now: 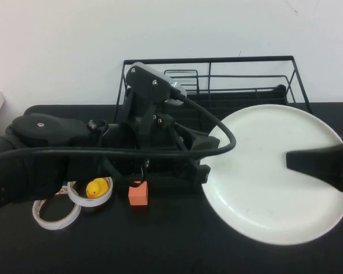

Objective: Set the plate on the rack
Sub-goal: Hand over the plate, then place the plate on the rack

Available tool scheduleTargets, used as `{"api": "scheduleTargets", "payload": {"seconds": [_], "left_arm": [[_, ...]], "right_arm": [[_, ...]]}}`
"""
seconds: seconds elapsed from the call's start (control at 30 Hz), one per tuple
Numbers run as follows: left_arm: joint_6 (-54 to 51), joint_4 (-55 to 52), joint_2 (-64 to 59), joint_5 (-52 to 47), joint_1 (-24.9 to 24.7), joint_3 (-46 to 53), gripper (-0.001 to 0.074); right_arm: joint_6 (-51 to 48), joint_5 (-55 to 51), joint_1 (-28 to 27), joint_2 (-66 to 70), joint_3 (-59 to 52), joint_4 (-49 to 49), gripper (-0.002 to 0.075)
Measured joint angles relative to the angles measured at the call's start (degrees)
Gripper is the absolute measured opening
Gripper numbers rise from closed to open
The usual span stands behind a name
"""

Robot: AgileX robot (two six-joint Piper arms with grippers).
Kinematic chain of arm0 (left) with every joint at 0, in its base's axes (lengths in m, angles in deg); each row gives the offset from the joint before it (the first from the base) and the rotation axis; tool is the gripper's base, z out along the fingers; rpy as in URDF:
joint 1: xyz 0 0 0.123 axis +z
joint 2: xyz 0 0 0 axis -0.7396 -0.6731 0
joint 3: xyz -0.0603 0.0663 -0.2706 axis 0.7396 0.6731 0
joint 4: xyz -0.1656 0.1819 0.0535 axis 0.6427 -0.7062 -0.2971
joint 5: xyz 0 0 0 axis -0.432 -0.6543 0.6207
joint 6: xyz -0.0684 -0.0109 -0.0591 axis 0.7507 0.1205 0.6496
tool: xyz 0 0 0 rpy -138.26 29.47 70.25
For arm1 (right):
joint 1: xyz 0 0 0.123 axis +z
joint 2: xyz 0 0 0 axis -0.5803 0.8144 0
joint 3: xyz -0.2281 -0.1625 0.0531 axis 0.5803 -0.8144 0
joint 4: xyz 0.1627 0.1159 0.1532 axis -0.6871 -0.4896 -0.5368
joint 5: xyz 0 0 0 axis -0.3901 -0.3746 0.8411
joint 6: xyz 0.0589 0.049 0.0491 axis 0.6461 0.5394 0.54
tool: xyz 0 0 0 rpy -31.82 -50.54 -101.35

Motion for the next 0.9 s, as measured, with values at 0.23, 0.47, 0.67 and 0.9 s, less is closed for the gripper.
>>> {"api": "scheduleTargets", "payload": {"seconds": [0.23,0.47,0.67,0.9], "left_arm": [[4.85,-2.96,2.29,0.0,3.11,0.0,0.0324],[15.73,-8.58,9.89,-4.0,11.03,0.0,0.056],[35.94,-25.6,16.72,-11.01,19.07,0.0,0.0325],[47.22,-38.85,20.94,-19.53,24.27,0.0,0.002]], "right_arm": [[-2.47,0.75,0.0,0.03,7.34,3.23,0.015],[-4.02,-0.17,0.0,1.51,18.52,12.45,0.015],[-9.56,-5.6,0.0,8.61,32.62,14.6,0.015],[-11.74,-17.68,0.12,23.46,54.38,14.02,0.0149]]}}
